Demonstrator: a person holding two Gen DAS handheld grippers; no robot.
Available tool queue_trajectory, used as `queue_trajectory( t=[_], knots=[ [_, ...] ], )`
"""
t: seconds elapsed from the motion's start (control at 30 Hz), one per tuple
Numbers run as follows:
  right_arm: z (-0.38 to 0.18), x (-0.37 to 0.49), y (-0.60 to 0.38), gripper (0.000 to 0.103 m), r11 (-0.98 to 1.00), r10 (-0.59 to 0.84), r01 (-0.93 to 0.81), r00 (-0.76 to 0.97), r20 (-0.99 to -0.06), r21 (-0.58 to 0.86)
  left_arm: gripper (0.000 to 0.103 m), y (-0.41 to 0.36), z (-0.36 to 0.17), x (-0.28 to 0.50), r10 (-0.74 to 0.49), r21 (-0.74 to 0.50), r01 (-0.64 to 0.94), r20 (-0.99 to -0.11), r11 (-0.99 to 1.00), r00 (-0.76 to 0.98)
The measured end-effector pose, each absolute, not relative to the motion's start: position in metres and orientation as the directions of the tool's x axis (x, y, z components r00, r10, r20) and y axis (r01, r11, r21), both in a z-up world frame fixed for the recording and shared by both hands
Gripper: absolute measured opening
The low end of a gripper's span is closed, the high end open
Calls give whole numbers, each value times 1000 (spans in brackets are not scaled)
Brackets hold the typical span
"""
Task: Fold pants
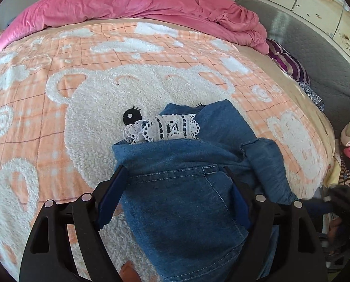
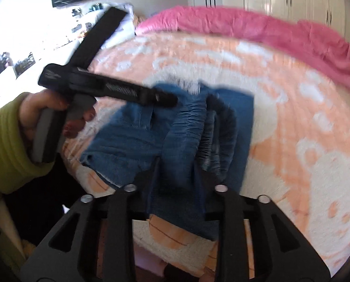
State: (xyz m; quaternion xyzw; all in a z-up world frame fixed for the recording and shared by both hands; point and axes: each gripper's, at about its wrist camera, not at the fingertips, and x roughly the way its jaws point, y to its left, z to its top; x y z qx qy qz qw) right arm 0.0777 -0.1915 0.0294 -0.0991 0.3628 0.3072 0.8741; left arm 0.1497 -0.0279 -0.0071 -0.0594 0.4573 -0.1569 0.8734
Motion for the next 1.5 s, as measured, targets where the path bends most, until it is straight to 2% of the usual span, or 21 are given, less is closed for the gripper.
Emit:
queue_trajectory(
  t=[0.13,0.2,0.27,0.5,0.53,0.57,0.67,0.73,0.83,0.97,1.2,1.37,1.5],
  knots=[
    [45,47,-172,37,710,502,-703,550,-668,-46,82,-18,-3,148,-348,-289,195,-784,937,514],
    [45,29,-149,43,625,494,-764,544,-678,-157,84,-14,-1,144,-351,-296,189,-787,936,508],
    [38,19,-127,44,542,456,-796,547,-702,-268,84,-11,3,138,-351,-292,195,-789,936,504],
    [13,19,-85,42,357,354,-809,579,-734,-466,84,-13,23,126,-378,-286,252,-763,925,525],
    [11,21,-83,38,354,343,-801,591,-730,-483,84,-12,25,124,-381,-286,255,-758,924,529],
    [7,22,-82,27,348,338,-797,598,-727,-494,84,-11,30,121,-386,-288,259,-748,922,540],
    [6,23,-85,13,359,367,-825,555,-746,-437,84,-2,49,112,-385,-279,267,-699,923,603],
    [9,24,-91,11,375,401,-847,515,-757,-377,84,1,54,111,-378,-274,262,-691,926,616],
    [15,30,-106,9,420,444,-856,483,-754,-301,84,-18,23,120,-382,-255,309,-785,916,487],
    [15,28,-116,2,436,455,-860,464,-760,-264,82,-41,-8,126,-281,-150,307,-851,940,444],
    [-2,26,-128,2,479,475,-864,402,-783,-153,86,-33,-19,136,-307,-207,263,-847,942,435],
    [-15,23,-124,3,509,450,-843,431,-782,-172,87,-38,-22,137,-305,-199,272,-849,941,432],
    [-13,22,-126,13,541,469,-831,425,-774,-129,87,-40,-21,137,-298,-189,276,-848,942,438]
  ],
)
